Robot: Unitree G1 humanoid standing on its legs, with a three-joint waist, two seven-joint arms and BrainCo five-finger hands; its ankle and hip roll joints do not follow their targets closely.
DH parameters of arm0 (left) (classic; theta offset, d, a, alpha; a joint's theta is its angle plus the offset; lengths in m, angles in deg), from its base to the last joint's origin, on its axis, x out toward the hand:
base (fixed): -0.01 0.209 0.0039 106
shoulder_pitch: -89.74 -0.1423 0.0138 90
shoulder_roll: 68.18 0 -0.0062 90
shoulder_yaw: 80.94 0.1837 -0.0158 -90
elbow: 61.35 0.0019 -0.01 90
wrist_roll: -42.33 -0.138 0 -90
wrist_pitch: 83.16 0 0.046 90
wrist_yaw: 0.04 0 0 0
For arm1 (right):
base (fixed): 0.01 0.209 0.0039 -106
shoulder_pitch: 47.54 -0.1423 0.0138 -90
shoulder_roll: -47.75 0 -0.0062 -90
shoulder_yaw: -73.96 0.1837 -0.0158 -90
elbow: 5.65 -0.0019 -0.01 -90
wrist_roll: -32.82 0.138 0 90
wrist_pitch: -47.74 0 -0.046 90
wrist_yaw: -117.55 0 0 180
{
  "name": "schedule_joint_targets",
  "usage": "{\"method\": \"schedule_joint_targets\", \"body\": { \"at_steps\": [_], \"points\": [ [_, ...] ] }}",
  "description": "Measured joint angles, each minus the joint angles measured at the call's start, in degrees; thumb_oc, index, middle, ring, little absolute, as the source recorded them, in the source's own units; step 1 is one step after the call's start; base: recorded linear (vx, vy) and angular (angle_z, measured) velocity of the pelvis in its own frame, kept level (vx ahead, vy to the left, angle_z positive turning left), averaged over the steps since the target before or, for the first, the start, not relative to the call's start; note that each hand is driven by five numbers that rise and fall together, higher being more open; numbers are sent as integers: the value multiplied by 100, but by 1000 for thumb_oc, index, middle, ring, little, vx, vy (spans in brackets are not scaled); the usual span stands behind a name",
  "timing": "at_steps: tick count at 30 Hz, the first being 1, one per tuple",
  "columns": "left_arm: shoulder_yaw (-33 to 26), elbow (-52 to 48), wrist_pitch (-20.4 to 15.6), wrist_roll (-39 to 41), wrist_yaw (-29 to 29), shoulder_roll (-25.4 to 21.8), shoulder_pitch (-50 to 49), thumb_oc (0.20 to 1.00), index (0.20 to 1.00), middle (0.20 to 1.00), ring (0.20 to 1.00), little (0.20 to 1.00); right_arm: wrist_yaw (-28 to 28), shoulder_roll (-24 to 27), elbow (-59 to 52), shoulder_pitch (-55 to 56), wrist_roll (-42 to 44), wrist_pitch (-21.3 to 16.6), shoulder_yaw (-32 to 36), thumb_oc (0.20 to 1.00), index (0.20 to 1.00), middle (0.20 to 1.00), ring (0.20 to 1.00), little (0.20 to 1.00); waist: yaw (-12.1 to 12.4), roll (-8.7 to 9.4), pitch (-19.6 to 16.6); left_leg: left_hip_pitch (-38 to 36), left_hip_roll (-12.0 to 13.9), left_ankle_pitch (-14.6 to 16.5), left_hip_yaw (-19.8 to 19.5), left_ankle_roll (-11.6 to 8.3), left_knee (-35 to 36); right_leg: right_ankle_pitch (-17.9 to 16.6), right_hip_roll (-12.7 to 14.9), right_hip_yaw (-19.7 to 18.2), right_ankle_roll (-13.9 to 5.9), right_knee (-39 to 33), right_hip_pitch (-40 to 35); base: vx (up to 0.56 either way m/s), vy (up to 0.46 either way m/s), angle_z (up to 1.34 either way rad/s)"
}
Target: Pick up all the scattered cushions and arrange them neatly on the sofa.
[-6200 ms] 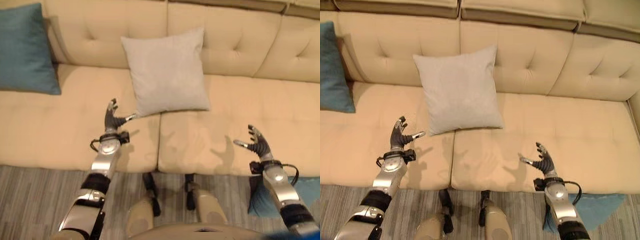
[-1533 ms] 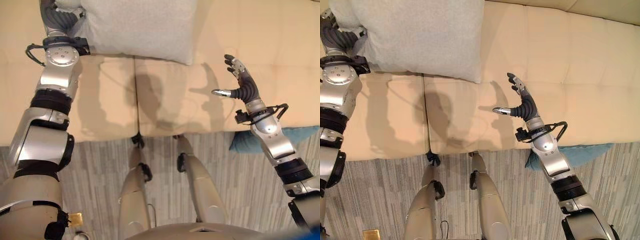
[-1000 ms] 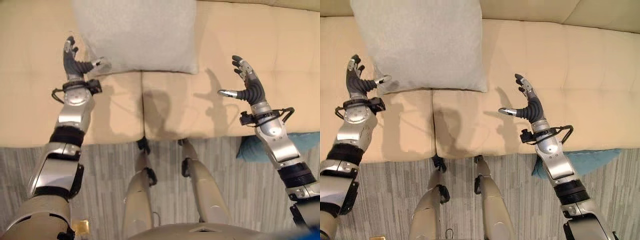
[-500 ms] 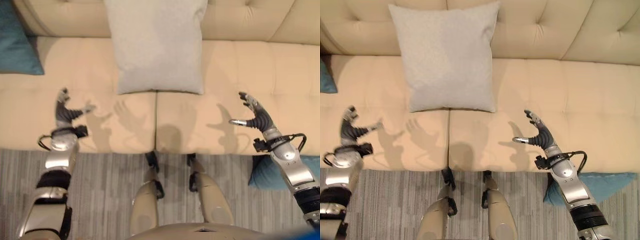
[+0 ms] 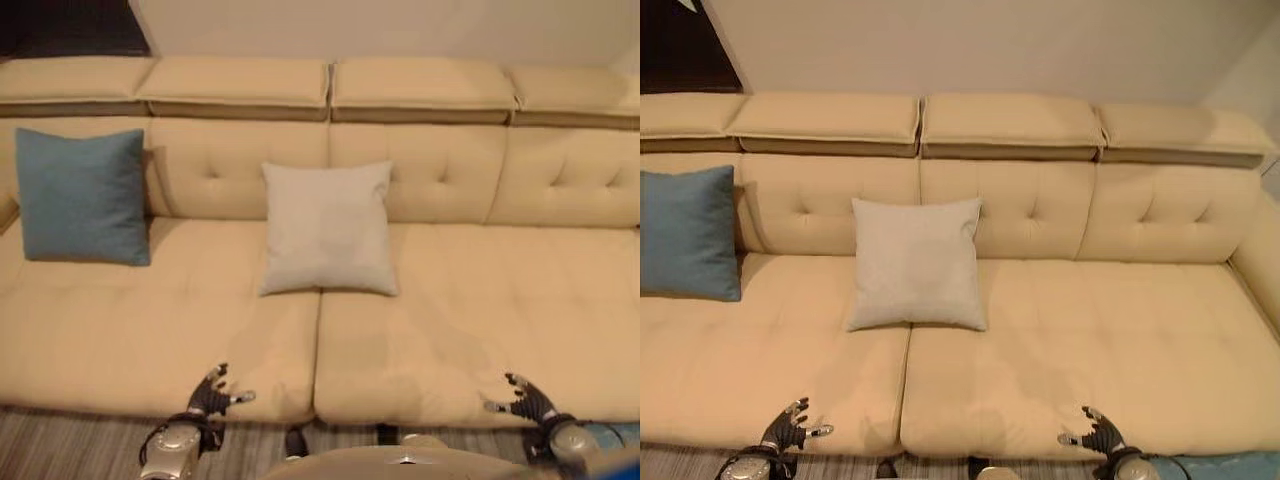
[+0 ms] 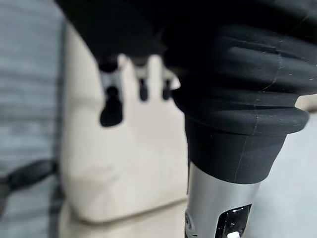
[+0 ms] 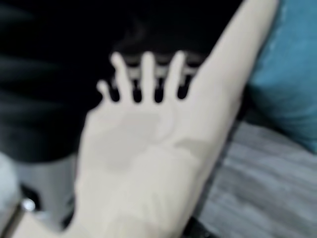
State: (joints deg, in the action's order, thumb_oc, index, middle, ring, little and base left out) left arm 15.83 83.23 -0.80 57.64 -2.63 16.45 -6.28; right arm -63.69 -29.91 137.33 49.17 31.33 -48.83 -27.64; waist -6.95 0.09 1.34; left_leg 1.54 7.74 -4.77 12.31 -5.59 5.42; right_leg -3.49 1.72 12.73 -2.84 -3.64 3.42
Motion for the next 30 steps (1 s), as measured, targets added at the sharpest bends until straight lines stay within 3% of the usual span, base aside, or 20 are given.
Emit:
{"method": "schedule_joint_targets", "body": {
  "at_steps": [2,4,5,6,8,10,13,14,15,17,18,19,20,21,22,23,24,27,28,30],
  "points": [
    [25,134,65,-146,0,96,-63,1000,1000,1000,1000,1000,-11,-41,76,-1,-92,52,-6,1000,1000,1000,1000,1000,26,-7,17,-108,3,-30,-41,-60,-94,49,-46,-73,77,-11,-56,-91,26,-16],
    [32,276,75,-152,6,179,-103,1000,1000,1000,1000,1000,-32,-113,115,-57,-98,68,-23,1000,1000,1000,1000,1000,125,191,67,-81,-173,99,-510,-236,-527,-6,80,-364,252,-34,-34,-74,69,-56],
    [31,341,95,-152,4,257,-153,1000,1000,1000,1000,1000,-35,-117,158,-120,-98,56,-17,1000,1000,1000,1000,1000,176,214,45,-144,-282,209,-724,-240,-631,-48,117,-560,189,-44,8,-87,128,-121],
    [28,360,108,-153,-3,409,-282,1000,1000,1000,1000,1000,-58,-108,264,-307,-99,74,-21,1000,1000,1000,1000,1000,188,155,52,-376,-447,461,-1139,-152,-665,-146,122,-858,87,-60,11,-65,101,-108],
    [-20,377,110,-135,10,555,-200,1000,1000,1000,1000,1000,-76,-74,325,-357,-110,176,-32,1000,1000,1000,1000,1000,205,60,91,-524,-462,697,-1379,23,-509,-360,35,-1101,8,-153,63,-156,175,-92],
    [-20,504,117,-129,14,558,43,1000,1000,1000,1000,1000,-59,-121,471,-477,-108,202,-11,1000,1000,1000,1000,1000,173,68,102,-605,-511,835,-1226,189,-249,-550,-5,-1434,-100,-143,284,-159,183,-95],
    [-33,615,121,-127,56,483,292,1000,1000,1000,1000,1000,-17,-274,657,-606,-107,282,-4,1000,1000,1000,1000,1000,102,338,212,-755,-776,736,-880,286,-38,-609,180,-1641,-247,-135,460,-182,135,-66],
    [-18,648,129,-132,68,468,379,1000,1000,1000,1000,1000,11,-356,702,-543,-111,285,25,1000,1000,1000,1000,1000,58,493,219,-761,-905,755,-779,317,-94,-744,236,-1805,-414,-105,545,-219,127,-114],
    [-34,722,161,-137,106,498,422,1000,1000,1000,1000,1000,47,-491,662,-651,-111,288,31,1000,1000,1000,1000,1000,125,493,292,-645,-981,846,-757,536,-170,-739,292,-2016,-618,-85,674,-264,74,-140],
    [-60,753,186,-146,124,478,457,1000,1000,1000,1000,1000,35,-681,806,-627,-170,329,-44,1000,1000,1000,1000,1000,97,675,275,-602,-1094,852,-357,725,-267,-335,364,-1445,-748,-53,825,-324,100,-129],
    [-56,762,204,-150,135,452,562,1000,1000,1000,1000,1000,37,-733,916,-687,-216,366,-36,1000,1000,1000,1000,1000,127,649,350,-351,-999,995,-239,860,-581,-123,428,-1200,-948,10,989,-303,129,-87],
    [-69,768,209,-156,142,449,576,1000,1000,1000,1000,1000,42,-733,951,-695,-218,369,-27,1000,1000,1000,1000,1000,137,549,418,-280,-906,1000,-112,920,-633,-60,397,-949,-918,395,1130,-301,129,-88],
    [-76,750,205,-156,172,455,585,1000,1000,1000,1000,1000,32,-734,1104,-701,-219,387,-35,1000,1000,1000,1000,1000,222,443,438,-275,-713,864,144,921,-636,141,360,-314,-723,1390,1322,-153,42,-49],
    [-75,750,202,-157,170,454,579,1000,1000,1000,1000,1000,33,-732,1130,-699,-219,388,-33,1000,1000,1000,1000,1000,244,401,439,-276,-653,857,184,915,-631,204,322,-202,-705,1662,1354,-92,5,-67],
    [-75,762,214,-158,172,407,522,1000,1000,1000,1000,1000,32,-717,1202,-661,-220,399,-31,1000,1000,1000,1000,1000,356,187,456,-331,-483,804,244,874,-587,485,196,-35,-694,2726,1370,-135,-9,-50],
    [-112,791,223,-158,172,342,441,1000,1000,1000,1000,1000,36,-693,1179,-659,-219,393,-27,1000,1000,1000,1000,1000,316,184,450,-364,-493,762,224,837,-532,591,141,-48,-744,2616,1004,-142,-31,-55],
    [-128,971,237,-161,174,281,451,1000,1000,1000,1000,1000,39,-648,1182,-693,-218,391,-6,1000,1000,1000,1000,1000,352,213,455,-369,-478,723,422,862,-524,1028,249,-27,-669,2494,660,-96,-30,-42],
    [-230,1010,247,-169,170,243,360,1000,1000,1000,1000,1000,40,-647,1183,-854,-219,369,-20,1000,1000,1000,1000,1000,551,243,415,-320,-471,778,538,740,-538,1101,303,-53,-719,1834,152,-159,-77,-51],
    [-250,1037,254,-206,174,273,320,1000,1000,1000,1000,1000,49,-648,1175,-810,-219,372,-7,1000,1000,1000,1000,1000,579,255,410,-305,-449,608,638,674,-543,1045,286,81,-330,1401,-7,-68,-107,-42],
    [-282,1049,255,-298,172,401,252,1000,1000,1000,1000,1000,71,-658,1198,-829,-212,349,6,1000,1000,1000,1000,1000,681,191,344,-269,-374,561,546,534,-567,825,52,-175,-24,943,-73,-89,-127,-59]
  ]
}}
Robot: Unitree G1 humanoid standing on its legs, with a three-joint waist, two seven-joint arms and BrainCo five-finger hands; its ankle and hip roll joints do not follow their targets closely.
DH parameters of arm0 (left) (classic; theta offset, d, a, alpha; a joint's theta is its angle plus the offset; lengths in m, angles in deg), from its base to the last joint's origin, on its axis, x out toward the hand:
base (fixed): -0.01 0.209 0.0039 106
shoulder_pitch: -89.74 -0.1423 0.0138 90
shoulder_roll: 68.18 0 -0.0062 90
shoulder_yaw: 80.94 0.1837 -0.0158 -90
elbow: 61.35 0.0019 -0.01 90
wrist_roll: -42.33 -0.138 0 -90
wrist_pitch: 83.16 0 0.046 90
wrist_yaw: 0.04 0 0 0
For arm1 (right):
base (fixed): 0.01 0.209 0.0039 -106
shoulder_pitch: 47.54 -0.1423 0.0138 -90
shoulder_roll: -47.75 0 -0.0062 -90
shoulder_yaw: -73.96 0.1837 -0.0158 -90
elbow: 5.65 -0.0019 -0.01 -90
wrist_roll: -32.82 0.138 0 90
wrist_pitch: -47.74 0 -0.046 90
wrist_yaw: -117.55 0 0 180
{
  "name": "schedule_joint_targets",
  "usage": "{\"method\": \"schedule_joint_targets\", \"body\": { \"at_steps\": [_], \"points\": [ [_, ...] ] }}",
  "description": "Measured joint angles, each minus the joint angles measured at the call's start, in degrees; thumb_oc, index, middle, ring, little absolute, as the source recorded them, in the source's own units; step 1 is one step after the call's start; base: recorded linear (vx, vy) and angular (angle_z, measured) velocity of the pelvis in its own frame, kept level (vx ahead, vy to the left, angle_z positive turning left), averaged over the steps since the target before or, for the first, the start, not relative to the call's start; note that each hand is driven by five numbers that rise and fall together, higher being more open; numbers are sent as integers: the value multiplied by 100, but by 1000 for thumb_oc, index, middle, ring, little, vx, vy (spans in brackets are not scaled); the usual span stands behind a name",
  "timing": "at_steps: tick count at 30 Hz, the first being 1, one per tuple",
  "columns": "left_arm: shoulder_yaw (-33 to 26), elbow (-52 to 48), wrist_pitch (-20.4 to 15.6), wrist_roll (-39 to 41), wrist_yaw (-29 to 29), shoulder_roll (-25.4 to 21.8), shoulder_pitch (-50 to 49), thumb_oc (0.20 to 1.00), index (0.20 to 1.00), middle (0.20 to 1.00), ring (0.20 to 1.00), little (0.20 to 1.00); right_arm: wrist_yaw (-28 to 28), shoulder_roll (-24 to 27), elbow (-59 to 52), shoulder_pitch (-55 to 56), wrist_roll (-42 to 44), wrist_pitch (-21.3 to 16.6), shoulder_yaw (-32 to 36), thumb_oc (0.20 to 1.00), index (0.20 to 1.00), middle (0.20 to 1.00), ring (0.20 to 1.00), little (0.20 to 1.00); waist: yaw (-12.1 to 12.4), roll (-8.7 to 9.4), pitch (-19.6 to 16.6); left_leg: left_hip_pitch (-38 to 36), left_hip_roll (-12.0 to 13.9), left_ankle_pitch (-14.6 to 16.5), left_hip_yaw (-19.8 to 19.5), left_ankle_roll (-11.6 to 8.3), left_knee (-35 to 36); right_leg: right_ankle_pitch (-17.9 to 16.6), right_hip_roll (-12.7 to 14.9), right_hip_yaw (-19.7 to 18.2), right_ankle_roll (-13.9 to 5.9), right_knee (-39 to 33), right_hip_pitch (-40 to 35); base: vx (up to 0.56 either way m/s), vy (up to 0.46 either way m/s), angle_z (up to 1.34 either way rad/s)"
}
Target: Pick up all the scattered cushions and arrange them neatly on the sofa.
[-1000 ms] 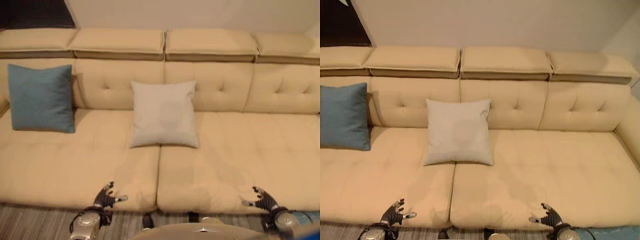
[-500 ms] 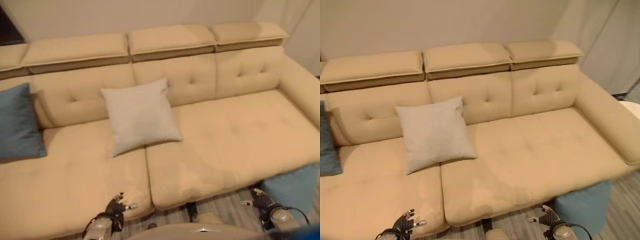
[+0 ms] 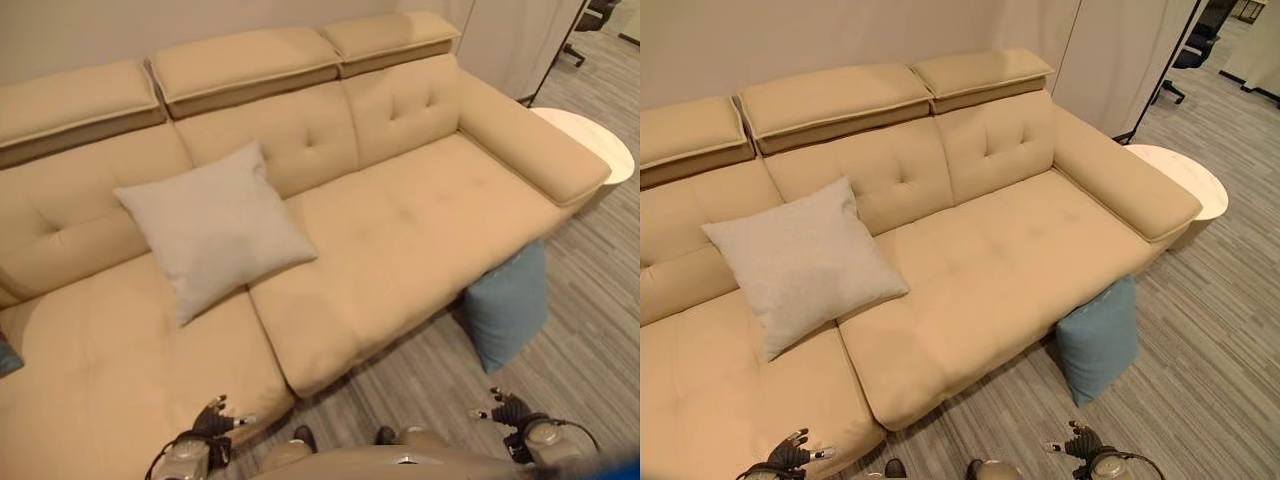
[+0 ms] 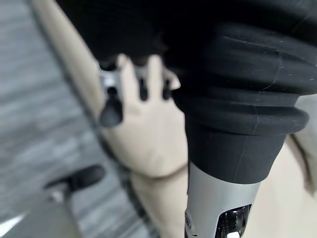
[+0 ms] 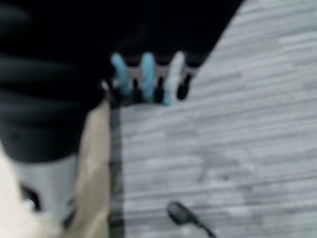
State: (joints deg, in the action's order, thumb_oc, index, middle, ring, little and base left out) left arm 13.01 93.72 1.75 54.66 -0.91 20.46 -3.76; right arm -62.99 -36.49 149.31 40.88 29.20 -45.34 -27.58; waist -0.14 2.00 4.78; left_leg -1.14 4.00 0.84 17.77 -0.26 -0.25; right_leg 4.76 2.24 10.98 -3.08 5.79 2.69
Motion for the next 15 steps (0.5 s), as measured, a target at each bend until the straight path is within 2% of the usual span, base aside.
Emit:
{"method": "schedule_joint_targets", "body": {
  "at_steps": [2,4,5,6,7,9,11,12,13,14,15],
  "points": [
    [3,142,14,1,1,64,76,1000,1000,1000,1000,1000,37,-54,30,102,10,18,74,1000,1000,1000,1000,1000,-64,-12,-15,54,133,-82,-126,-222,-214,-115,-120,-62,120,-276,-145,-192,-96,-27],
    [11,141,23,3,9,53,178,1000,1000,1000,1000,1000,58,-89,20,246,21,21,74,1000,1000,1000,1000,1000,-42,221,0,306,117,-251,-608,-493,-672,-117,-58,-169,191,-287,-98,-173,-21,-21],
    [55,141,23,2,10,53,195,1000,1000,1000,1000,1000,76,-87,24,312,35,21,71,1000,1000,1000,1000,1000,-55,327,21,395,79,-260,-865,-547,-866,-229,-55,-267,198,-295,-62,-83,5,-58],
    [88,140,33,9,16,90,183,1000,1000,1000,1000,1000,98,-63,44,310,80,19,65,1000,1000,1000,1000,1000,-36,365,6,407,-17,-98,-1361,-594,-974,-286,-83,-465,188,-291,0,-130,75,-110],
    [113,141,44,18,16,189,154,1000,1000,1000,1000,1000,119,-17,121,242,131,14,66,1000,1000,1000,1000,1000,-16,326,-34,324,-194,152,-1867,-539,-990,-399,-189,-712,162,-348,73,-126,111,-110],
    [112,145,45,46,27,233,260,1000,1000,1000,1000,1000,122,-28,266,252,130,38,57,1000,1000,1000,1000,1000,-213,298,-25,212,-216,327,-1944,-370,-987,-599,-270,-900,241,-433,96,-125,128,-75],
    [248,148,43,40,45,307,296,1000,1000,1000,1000,1000,121,-22,345,338,134,45,126,1000,1000,1000,1000,1000,-202,277,-36,-50,-295,570,-2279,-285,-787,-842,-384,-1245,168,-568,125,-173,125,-102],
    [279,162,57,40,46,331,338,1000,1000,1000,1000,1000,123,-27,338,382,161,41,198,1000,1000,1000,1000,1000,-342,199,-59,-70,-306,643,-2235,-258,-663,-940,-411,-1296,183,-610,195,-346,201,-89],
    [291,145,56,39,57,350,444,1000,1000,1000,1000,1000,127,-58,369,403,201,53,267,1000,1000,1000,1000,1000,-438,219,-78,-81,-338,657,-2118,-140,-456,-980,-387,-1378,89,-678,317,-280,125,-42],
    [296,148,58,36,75,359,500,1000,1000,1000,1000,1000,121,-115,360,424,248,66,305,1000,1000,1000,1000,1000,-439,226,-68,-105,-370,527,-2021,-83,-278,-1025,-367,-1424,-9,-670,407,-343,156,-68],
    [380,147,40,21,96,320,582,1000,1000,1000,1000,1000,123,-200,382,421,348,64,425,1000,1000,1000,1000,1000,-468,412,-29,-64,-549,471,-1872,-95,-224,-1147,-273,-1618,-350,-726,595,-243,83,-197]
  ]
}}
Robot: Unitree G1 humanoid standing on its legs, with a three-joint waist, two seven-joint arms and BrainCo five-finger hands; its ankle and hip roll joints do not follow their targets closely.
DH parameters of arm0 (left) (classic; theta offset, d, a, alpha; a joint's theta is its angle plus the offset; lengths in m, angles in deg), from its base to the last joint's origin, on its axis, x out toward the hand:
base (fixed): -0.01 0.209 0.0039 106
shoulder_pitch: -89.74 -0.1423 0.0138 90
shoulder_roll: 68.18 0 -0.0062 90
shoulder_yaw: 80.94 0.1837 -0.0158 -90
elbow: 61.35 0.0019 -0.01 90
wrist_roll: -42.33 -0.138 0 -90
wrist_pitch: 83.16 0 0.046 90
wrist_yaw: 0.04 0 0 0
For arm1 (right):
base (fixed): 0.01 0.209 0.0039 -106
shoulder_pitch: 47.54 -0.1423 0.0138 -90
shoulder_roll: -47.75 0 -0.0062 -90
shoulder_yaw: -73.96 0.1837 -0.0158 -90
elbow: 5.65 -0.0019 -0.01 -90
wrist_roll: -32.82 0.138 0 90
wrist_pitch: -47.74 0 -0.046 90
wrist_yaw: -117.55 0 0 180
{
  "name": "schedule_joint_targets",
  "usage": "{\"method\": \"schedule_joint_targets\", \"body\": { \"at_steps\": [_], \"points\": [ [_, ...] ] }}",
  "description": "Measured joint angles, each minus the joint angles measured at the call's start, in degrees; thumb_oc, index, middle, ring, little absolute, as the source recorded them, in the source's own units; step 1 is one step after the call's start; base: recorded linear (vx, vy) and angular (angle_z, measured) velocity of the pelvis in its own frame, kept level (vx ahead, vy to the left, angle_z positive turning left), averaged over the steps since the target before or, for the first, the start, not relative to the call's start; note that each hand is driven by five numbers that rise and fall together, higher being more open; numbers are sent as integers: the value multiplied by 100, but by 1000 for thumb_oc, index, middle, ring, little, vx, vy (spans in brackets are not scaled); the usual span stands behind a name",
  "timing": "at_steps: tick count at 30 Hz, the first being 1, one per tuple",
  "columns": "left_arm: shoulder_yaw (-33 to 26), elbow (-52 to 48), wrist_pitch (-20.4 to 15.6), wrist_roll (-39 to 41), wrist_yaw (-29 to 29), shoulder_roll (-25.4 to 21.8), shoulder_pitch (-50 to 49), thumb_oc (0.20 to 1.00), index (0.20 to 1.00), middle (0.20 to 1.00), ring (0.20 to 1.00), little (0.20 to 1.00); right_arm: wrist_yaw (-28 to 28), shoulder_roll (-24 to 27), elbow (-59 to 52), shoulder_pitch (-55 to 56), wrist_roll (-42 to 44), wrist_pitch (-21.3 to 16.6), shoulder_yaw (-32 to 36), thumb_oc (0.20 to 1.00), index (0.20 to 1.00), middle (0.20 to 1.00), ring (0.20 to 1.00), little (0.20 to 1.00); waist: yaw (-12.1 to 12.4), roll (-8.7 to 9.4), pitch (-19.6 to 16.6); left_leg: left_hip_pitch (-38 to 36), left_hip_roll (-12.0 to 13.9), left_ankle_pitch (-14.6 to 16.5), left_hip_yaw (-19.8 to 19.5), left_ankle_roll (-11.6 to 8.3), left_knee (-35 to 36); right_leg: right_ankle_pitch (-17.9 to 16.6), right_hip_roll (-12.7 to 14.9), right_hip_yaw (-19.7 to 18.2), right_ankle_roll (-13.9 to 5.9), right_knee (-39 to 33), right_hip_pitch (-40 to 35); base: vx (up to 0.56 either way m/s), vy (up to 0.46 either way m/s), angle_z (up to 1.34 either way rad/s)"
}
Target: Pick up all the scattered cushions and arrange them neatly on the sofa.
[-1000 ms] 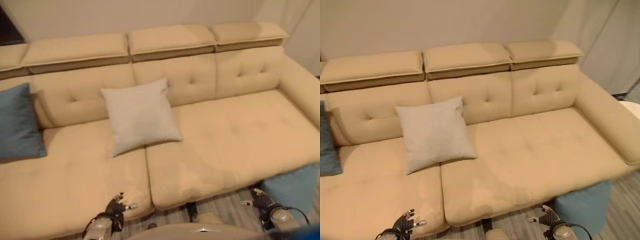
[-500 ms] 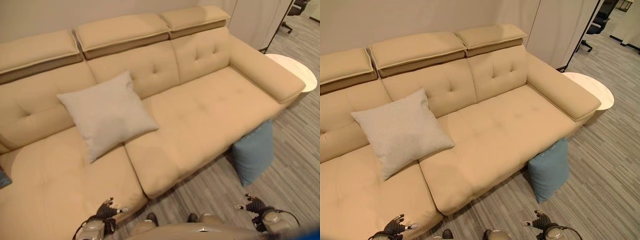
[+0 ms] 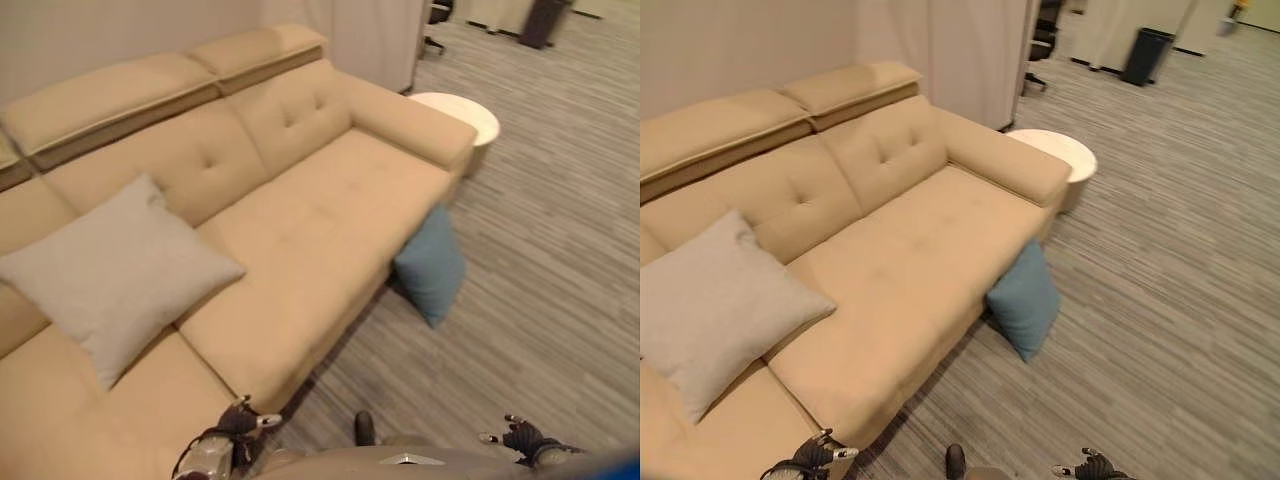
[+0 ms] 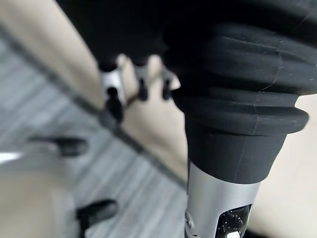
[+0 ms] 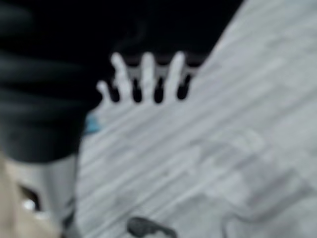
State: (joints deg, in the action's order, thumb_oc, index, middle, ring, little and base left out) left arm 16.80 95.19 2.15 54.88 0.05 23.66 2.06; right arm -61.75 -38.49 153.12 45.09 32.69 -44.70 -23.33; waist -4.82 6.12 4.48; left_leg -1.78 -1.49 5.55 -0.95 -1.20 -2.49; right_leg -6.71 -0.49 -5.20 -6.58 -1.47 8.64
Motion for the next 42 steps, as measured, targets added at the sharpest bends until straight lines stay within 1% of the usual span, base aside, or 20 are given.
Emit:
{"method": "schedule_joint_targets", "body": {
  "at_steps": [1,3,4,5,7,8,10,11,12,13,14,15,19,23,31,34,35,36,38,42],
  "points": [
    [187,10,4,-61,4,-25,11,1000,1000,1000,1000,1000,13,-84,117,-316,116,3,139,1000,1000,1000,1000,1000,181,-94,3,0,-73,-196,238,300,298,145,95,-8,-462,-289,225,-249,80,-222],
    [126,20,40,-97,6,12,91,1000,1000,1000,1000,1000,15,-102,-47,-375,143,11,103,1000,1000,1000,1000,1000,32,-197,137,93,19,-276,530,546,325,33,268,613,-371,-197,266,-265,67,-137],
    [132,-17,30,-110,-6,-13,108,1000,1000,1000,1000,1000,14,-116,15,-331,160,60,101,1000,1000,1000,1000,1000,47,-183,131,77,23,-391,658,553,390,7,393,967,-446,-53,235,-297,116,-100],
    [118,-28,-2,-207,7,-111,129,1000,1000,1000,1000,1000,34,-135,98,-330,175,84,80,1000,1000,1000,1000,1000,228,-206,163,60,95,-425,1034,634,432,217,586,1532,-414,547,229,-252,107,-108],
    [111,39,-3,-303,14,-185,160,1000,1000,1000,1000,1000,61,-121,147,-320,187,75,-2,1000,1000,1000,1000,1000,241,-273,178,74,217,-467,1152,663,436,512,709,1878,-458,1156,13,-262,64,-67],
    [112,51,4,-325,-2,-257,192,1000,1000,1000,1000,1000,62,-115,254,-326,198,82,12,1000,1000,1000,1000,1000,319,-374,218,42,371,-578,1253,628,554,940,724,1989,-455,1762,-127,-164,-17,-42],
    [52,58,14,-325,-2,-329,117,1000,1000,1000,1000,1000,63,-115,265,-345,220,76,16,1000,1000,1000,1000,1000,453,-405,211,75,466,-675,1407,584,625,1096,793,2113,-448,1761,-438,-103,-37,-51],
    [-14,63,45,-320,-4,-331,35,1000,1000,1000,1000,1000,75,-110,278,-353,219,78,20,1000,1000,1000,1000,1000,517,-402,202,79,462,-691,1449,548,644,1202,916,2325,-439,1665,-617,-88,-82,-49],
    [-89,65,53,-321,-1,-337,-81,1000,1000,1000,1000,1000,76,-130,310,-336,217,79,14,1000,1000,1000,1000,1000,607,-337,167,74,443,-715,1616,386,652,1264,969,2366,-352,1109,-940,-91,-101,-50],
    [-120,64,63,-322,3,-332,-128,1000,1000,1000,1000,1000,74,-143,314,-276,217,79,10,1000,1000,1000,1000,1000,641,-225,104,69,409,-751,1649,314,666,1338,931,2353,-195,857,-989,-14,-98,-48],
    [-121,66,85,-324,19,-286,-185,1000,1000,1000,1000,1000,76,-133,323,-277,217,80,13,1000,1000,1000,1000,1000,632,-293,95,76,453,-809,1653,225,686,1280,837,2309,86,653,-1053,12,-94,-33],
    [-118,67,86,-322,6,-197,-301,1000,1000,1000,1000,1000,76,-116,329,-283,213,81,12,1000,1000,1000,1000,1000,596,-437,6,67,543,-927,1618,44,776,1235,718,2288,53,510,-1056,29,-106,-25],
    [-116,54,91,-319,9,-127,-425,1000,1000,1000,1000,1000,73,-87,353,-31,215,86,12,1000,1000,1000,1000,1000,560,-600,-160,69,716,-955,1615,-61,675,1217,486,2196,97,439,-1104,28,-86,-13],
    [-92,46,88,-321,6,-78,-389,1000,1000,1000,1000,1000,70,-78,357,131,315,85,38,1000,1000,1000,1000,1000,500,-552,-273,73,772,-956,1622,-86,612,1223,424,2168,171,442,-1115,9,-47,-5],
    [-61,75,81,-326,12,-79,-338,1000,1000,1000,1000,1000,55,-114,354,149,450,78,134,1000,1000,1000,1000,1000,425,-430,-423,25,689,-938,1627,-77,636,1214,476,2149,200,452,-1149,12,0,0],
    [-48,229,155,-494,25,-9,-422,1000,1000,1000,1000,1000,0,-124,354,159,449,77,113,1000,1000,1000,1000,1000,422,-532,-431,-155,607,-880,1647,-75,733,1235,535,2120,188,392,-1297,18,1,0],
    [93,251,137,-492,94,-10,-396,1000,1000,1000,1000,1000,42,-126,361,161,565,-10,40,1000,1000,1000,1000,1000,395,-538,-427,-158,605,-881,1649,-75,732,1235,533,2110,189,388,-1304,0,0,0],
    [382,338,111,-494,267,-6,-319,1000,1000,1000,1000,1000,124,-132,326,154,799,-264,-124,1000,1000,1000,1000,1000,368,-558,-414,-163,601,-883,1658,-72,732,1228,533,2100,198,379,-1308,22,0,-4],
    [574,344,16,-493,288,43,-238,1000,1000,1000,1000,1000,131,-149,234,97,905,-445,-252,1000,1000,1000,1000,1000,271,-605,-413,-183,604,-882,1693,-73,732,1223,532,2067,204,373,-1316,30,-5,-7],
    [572,345,-29,-493,288,60,-67,1000,1000,1000,1000,1000,161,-148,185,18,957,-486,-251,1000,1000,1000,1000,1000,216,-708,-343,-199,630,-882,1736,-73,730,1210,511,2024,210,364,-1314,11,-2,-7]
  ]
}}
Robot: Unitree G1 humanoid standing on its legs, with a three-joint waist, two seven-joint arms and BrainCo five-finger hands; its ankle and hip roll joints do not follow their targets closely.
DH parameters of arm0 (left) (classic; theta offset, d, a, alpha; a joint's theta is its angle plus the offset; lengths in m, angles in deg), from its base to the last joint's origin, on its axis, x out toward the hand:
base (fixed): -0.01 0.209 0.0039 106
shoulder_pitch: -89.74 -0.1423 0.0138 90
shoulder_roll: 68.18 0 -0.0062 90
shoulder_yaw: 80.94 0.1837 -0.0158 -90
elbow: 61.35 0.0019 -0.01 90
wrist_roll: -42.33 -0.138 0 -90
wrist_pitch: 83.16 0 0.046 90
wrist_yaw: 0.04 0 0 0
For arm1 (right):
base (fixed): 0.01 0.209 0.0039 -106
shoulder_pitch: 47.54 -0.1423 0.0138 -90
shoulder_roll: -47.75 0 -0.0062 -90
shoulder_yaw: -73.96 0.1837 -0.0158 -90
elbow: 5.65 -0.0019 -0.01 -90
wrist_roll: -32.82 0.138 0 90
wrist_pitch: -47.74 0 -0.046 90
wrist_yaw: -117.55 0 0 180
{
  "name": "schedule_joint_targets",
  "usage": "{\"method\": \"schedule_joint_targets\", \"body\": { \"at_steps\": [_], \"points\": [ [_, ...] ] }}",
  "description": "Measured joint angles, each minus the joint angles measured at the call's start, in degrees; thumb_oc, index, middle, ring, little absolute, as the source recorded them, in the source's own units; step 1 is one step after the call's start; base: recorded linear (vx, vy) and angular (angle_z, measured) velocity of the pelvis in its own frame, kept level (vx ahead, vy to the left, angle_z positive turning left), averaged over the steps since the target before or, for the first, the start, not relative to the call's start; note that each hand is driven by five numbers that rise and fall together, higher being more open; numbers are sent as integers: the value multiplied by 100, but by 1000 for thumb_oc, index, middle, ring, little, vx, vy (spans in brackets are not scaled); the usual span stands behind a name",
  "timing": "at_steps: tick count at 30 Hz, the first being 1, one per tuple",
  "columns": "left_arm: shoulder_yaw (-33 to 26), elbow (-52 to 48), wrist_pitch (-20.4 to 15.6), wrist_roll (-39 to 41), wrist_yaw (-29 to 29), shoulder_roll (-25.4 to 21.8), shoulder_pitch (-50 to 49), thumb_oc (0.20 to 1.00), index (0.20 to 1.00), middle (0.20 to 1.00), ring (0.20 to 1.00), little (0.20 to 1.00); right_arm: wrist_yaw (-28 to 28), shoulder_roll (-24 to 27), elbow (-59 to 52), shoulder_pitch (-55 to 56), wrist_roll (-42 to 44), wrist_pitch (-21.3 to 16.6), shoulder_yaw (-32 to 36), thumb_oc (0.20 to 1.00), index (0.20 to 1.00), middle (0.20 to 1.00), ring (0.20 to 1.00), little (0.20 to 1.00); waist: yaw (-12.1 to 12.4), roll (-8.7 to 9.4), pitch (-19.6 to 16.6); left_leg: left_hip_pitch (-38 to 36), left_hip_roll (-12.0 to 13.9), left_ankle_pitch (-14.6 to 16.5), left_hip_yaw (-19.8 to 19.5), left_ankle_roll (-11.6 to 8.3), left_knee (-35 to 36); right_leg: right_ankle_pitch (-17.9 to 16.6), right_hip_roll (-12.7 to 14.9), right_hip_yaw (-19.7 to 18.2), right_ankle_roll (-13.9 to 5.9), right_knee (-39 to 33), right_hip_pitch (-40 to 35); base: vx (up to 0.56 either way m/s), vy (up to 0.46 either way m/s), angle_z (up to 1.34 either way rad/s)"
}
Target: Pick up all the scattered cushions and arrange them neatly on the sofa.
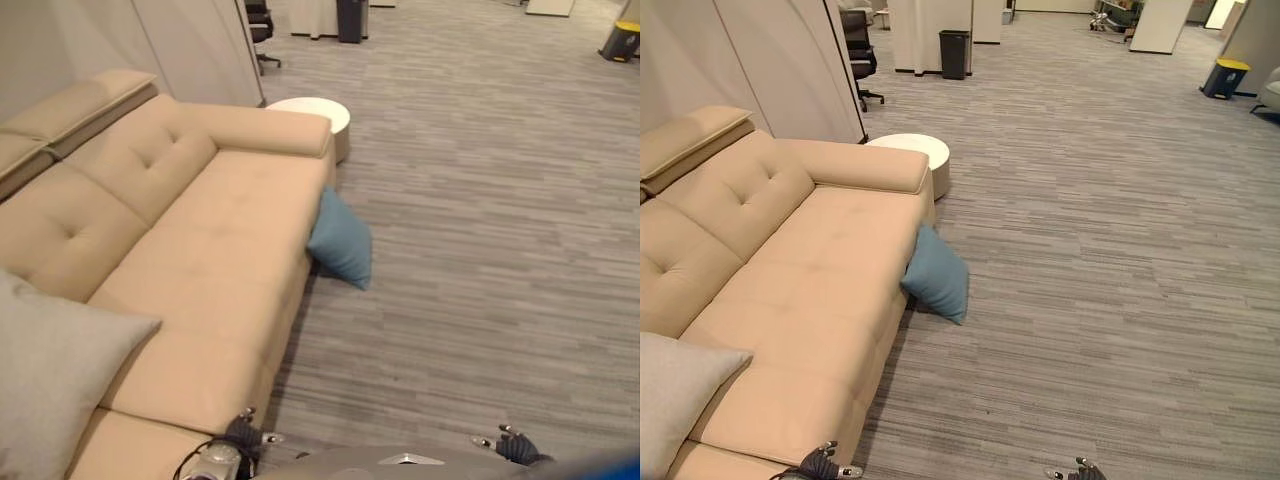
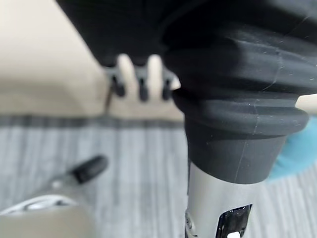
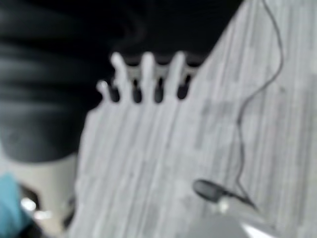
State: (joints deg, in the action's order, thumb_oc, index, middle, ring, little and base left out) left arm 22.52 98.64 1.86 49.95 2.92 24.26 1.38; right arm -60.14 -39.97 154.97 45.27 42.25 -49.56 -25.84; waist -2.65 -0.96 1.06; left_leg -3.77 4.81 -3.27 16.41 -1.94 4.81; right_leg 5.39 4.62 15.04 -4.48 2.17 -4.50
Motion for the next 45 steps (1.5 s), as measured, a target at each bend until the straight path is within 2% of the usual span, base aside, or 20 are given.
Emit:
{"method": "schedule_joint_targets", "body": {
  "at_steps": [8,13,16,18,21,22,23,25,26,29,31,34,35,36,37,38,40,41,42,45],
  "points": [
    [8,0,-39,4,2,110,114,1000,1000,1000,1000,1000,23,42,-3,-89,1,1,-14,1000,1000,1000,1000,1000,15,-125,98,75,16,80,42,-31,-105,-22,-21,-173,17,-5,123,16,26,-11],
    [234,-2,-43,11,0,184,297,1000,1000,1000,1000,1000,22,30,-7,-340,2,3,-264,1000,1000,1000,1000,1000,30,86,279,88,-96,219,190,86,-75,-17,79,-448,-4,369,465,24,108,-28],
    [231,-17,-53,22,7,124,657,1000,1000,1000,1000,1000,20,12,-151,-606,3,1,-422,1000,1000,1000,1000,1000,17,218,647,80,-141,221,247,182,-26,38,213,-552,-159,1281,980,6,42,-19],
    [231,-62,-66,29,39,25,853,1000,1000,1000,1000,1000,22,-81,-244,-802,4,-1,-459,1000,1000,1000,1000,1000,39,367,866,77,-131,195,360,265,45,102,360,-576,-471,1831,1403,108,-1,-25],
    [232,-56,-61,33,123,-89,838,1000,1000,1000,1000,1000,17,-262,-394,-751,4,1,-509,1000,1000,1000,1000,1000,35,540,812,-43,-189,335,566,224,75,-32,451,-210,-438,1255,1394,178,-67,-33],
    [227,-62,-67,34,126,-98,836,1000,1000,1000,1000,1000,15,-277,-429,-757,3,2,-544,1000,1000,1000,1000,1000,51,553,810,-127,-172,382,670,201,78,-146,464,53,-327,1023,1394,293,-167,-45],
    [220,-64,-72,55,128,-65,804,1000,1000,1000,1000,1000,17,-253,-455,-770,-2,-1,-586,1000,1000,1000,1000,1000,47,443,775,-203,-84,466,749,134,77,-366,569,642,-334,816,1395,287,-158,-45],
    [222,-76,-72,59,127,-23,777,1000,1000,1000,1000,1000,16,-247,-467,-761,-2,-1,-640,1000,1000,1000,1000,1000,-12,417,736,-277,-37,473,713,139,48,-640,530,620,-476,542,1389,227,-136,-6],
    [221,-69,-73,58,125,29,773,1000,1000,1000,1000,1000,15,-227,-483,-723,-2,0,-642,1000,1000,1000,1000,1000,-123,343,738,-355,42,505,606,90,45,-684,402,564,-188,445,1245,246,-199,21],
    [226,-71,-101,59,114,224,691,1000,1000,1000,1000,1000,5,-177,-504,-621,0,0,-642,1000,1000,1000,1000,1000,-80,183,651,-435,228,450,310,-32,-288,-623,208,598,222,322,886,205,-230,2],
    [221,-11,-109,86,116,216,680,1000,1000,1000,1000,1000,-5,-160,-612,-604,5,-24,-643,1000,1000,1000,1000,1000,-109,246,603,-220,342,407,46,-117,-835,-532,189,589,252,235,731,117,-224,2],
    [164,116,-109,131,117,169,725,1000,1000,1000,1000,1000,-16,-162,-621,-538,51,-72,-657,1000,1000,1000,1000,1000,-86,454,486,306,507,107,-252,-593,-2067,-443,119,609,282,41,495,190,-288,3],
    [168,107,-110,201,120,145,722,1000,1000,1000,1000,1000,-19,-162,-583,-526,53,-81,-685,1000,1000,1000,1000,1000,-45,562,469,485,592,39,-364,-724,-2570,-451,98,607,382,-150,319,185,-125,-22],
    [171,95,-110,253,115,163,698,1000,1000,1000,1000,1000,-16,-118,-506,-543,59,-85,-754,1000,1000,1000,1000,1000,47,649,494,647,620,62,-500,-791,-2971,-361,26,589,677,-243,171,186,-124,-12],
    [227,57,-114,259,119,191,698,1000,1000,1000,1000,1000,-5,-85,-540,-516,78,-99,-738,1000,1000,1000,1000,1000,22,669,471,824,515,263,-658,-800,-3059,-298,-8,563,784,-345,117,197,-71,2],
    [248,-64,-149,260,116,223,730,1000,1000,1000,1000,1000,4,-28,-509,-513,122,-95,-740,1000,1000,1000,1000,1000,57,684,484,964,308,448,-804,-765,-2794,-321,-26,569,807,-476,78,257,-21,4],
    [271,-154,-200,260,119,220,737,1000,1000,1000,1000,1000,5,10,-459,-557,150,-111,-761,1000,1000,1000,1000,1000,69,680,521,1218,57,410,-591,-644,-1783,-376,-144,592,793,-753,-36,288,-16,-3],
    [298,-135,-201,259,117,218,741,1000,1000,1000,1000,1000,1,15,-444,-555,168,-112,-759,1000,1000,1000,1000,1000,83,670,545,1216,-21,293,-524,-524,-1015,-306,-210,567,744,-778,-57,253,-13,-4],
    [303,-131,-194,260,120,211,732,1000,1000,1000,1000,1000,2,14,-434,-542,169,-112,-759,1000,1000,1000,1000,1000,106,604,570,1232,-32,148,-518,-441,-787,-377,-266,592,814,-745,-82,445,-20,-31],
    [275,-101,-195,255,116,196,567,1000,1000,1000,1000,1000,0,-7,-309,-506,165,-112,-782,1000,1000,1000,1000,1000,236,544,680,1499,-77,-266,-663,-494,-495,-171,-439,401,733,-778,-291,355,29,-39]
  ]
}}
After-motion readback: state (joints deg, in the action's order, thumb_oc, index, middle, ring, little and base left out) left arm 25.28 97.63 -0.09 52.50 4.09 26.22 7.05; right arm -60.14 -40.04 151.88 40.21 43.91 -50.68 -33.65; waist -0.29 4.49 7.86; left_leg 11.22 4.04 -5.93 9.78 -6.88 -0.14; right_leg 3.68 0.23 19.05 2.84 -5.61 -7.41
